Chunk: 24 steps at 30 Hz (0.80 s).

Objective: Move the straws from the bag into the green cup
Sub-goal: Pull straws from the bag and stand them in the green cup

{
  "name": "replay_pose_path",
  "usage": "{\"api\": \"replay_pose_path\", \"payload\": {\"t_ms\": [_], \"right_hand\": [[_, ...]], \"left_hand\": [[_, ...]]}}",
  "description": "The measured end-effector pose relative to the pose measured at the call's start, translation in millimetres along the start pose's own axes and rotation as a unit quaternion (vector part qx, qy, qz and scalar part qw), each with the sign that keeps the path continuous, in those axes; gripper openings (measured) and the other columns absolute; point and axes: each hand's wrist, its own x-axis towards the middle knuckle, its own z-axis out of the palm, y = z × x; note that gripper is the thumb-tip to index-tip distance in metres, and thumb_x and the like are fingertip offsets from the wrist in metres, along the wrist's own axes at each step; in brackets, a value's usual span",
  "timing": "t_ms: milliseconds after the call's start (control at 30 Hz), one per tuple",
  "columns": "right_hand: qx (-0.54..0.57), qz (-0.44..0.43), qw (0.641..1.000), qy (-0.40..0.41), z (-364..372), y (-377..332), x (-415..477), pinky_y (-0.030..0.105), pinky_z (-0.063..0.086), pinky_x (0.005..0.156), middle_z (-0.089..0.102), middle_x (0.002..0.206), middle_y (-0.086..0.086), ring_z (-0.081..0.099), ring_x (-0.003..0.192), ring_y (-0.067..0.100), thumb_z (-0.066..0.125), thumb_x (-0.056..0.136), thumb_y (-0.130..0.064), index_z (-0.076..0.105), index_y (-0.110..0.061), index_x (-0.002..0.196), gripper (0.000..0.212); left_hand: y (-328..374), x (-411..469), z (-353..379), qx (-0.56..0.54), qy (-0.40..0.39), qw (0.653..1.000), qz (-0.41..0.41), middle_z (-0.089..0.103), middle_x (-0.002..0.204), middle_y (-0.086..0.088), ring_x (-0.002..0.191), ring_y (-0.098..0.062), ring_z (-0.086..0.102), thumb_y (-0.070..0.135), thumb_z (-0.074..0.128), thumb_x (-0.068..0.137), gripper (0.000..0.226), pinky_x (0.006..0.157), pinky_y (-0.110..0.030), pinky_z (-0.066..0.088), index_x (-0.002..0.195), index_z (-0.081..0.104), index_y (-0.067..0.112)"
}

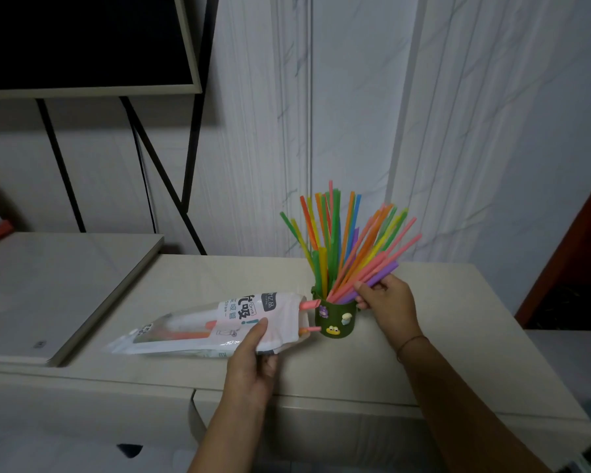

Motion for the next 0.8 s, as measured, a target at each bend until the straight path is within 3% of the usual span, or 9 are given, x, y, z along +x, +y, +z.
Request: {"api": "replay_pose_path", "payload": {"t_ms": [167,267,367,467,567,667,800], "right_hand": [[0.034,0.041,0.998,0.021,0,5,-16,0.014,0.044,0.043,0.059,0.072,0.013,0.054,0.053,0.015,0.070,0.079,-0.007,0.054,0.001,0.094,0.023],[0.083,0.124,0.989,-0.015,3,10,-32,0.020,0.041,0.041,0.053,0.068,0.014,0.049,0.050,0.016,0.060,0.089,-0.012,0.053,0.002,0.092,0.016],[0.200,0.241,0.947,-0.074,13,10,-53,0.020,0.044,0.045,0.052,0.066,0.011,0.053,0.050,0.016,0.052,0.094,-0.015,0.053,-0.006,0.083,0.014],[0.246,0.305,0.912,-0.121,25,9,-68,0.031,0.050,0.061,0.061,0.080,0.014,0.059,0.072,0.022,0.049,0.095,-0.022,0.058,-0.006,0.089,0.019],[0.242,0.293,0.912,-0.156,34,8,-75,0.026,0.048,0.058,0.067,0.077,0.008,0.061,0.068,0.019,0.050,0.094,-0.023,0.060,-0.010,0.089,0.017],[0.245,0.226,0.926,-0.175,39,6,-79,0.021,0.045,0.052,0.064,0.069,0.005,0.057,0.057,0.012,0.053,0.092,-0.012,0.061,-0.008,0.086,0.010],[0.222,0.167,0.944,-0.181,40,0,-79,0.019,0.046,0.050,0.066,0.066,0.006,0.053,0.053,0.010,0.057,0.087,0.001,0.067,-0.003,0.084,0.012]], "left_hand": [[2,1,-3,0.010,-0.009,1.000,0.011,0.071,0.109,-0.008,0.091,-0.019,0.069,-0.003,0.064,0.083,0.043,0.055,-0.028,0.060,0.124,0.058,0.011],[2,1,-5,0.023,-0.014,0.999,0.020,0.071,0.110,-0.007,0.096,-0.020,0.068,-0.003,0.065,0.082,0.044,0.057,-0.028,0.061,0.122,0.059,0.012],[-1,0,-6,0.069,-0.023,0.997,0.035,0.072,0.108,-0.004,0.096,-0.018,0.068,0.000,0.067,0.080,0.042,0.056,-0.023,0.059,0.120,0.062,0.013],[-4,-2,-6,0.101,-0.032,0.993,0.059,0.072,0.113,-0.007,0.102,-0.021,0.068,-0.001,0.068,0.080,0.044,0.070,-0.029,0.060,0.121,0.062,0.011],[-4,-4,-6,0.118,-0.038,0.989,0.079,0.074,0.108,-0.006,0.096,-0.019,0.071,0.000,0.070,0.077,0.042,0.069,-0.028,0.059,0.117,0.064,0.012],[-3,-4,-6,0.133,-0.047,0.986,0.091,0.077,0.097,0.001,0.084,-0.013,0.074,0.002,0.072,0.076,0.035,0.061,-0.024,0.057,0.106,0.065,0.019],[-4,-4,-6,0.143,-0.059,0.984,0.092,0.078,0.095,0.003,0.083,-0.011,0.073,0.004,0.071,0.077,0.035,0.061,-0.022,0.057,0.108,0.065,0.019]]}}
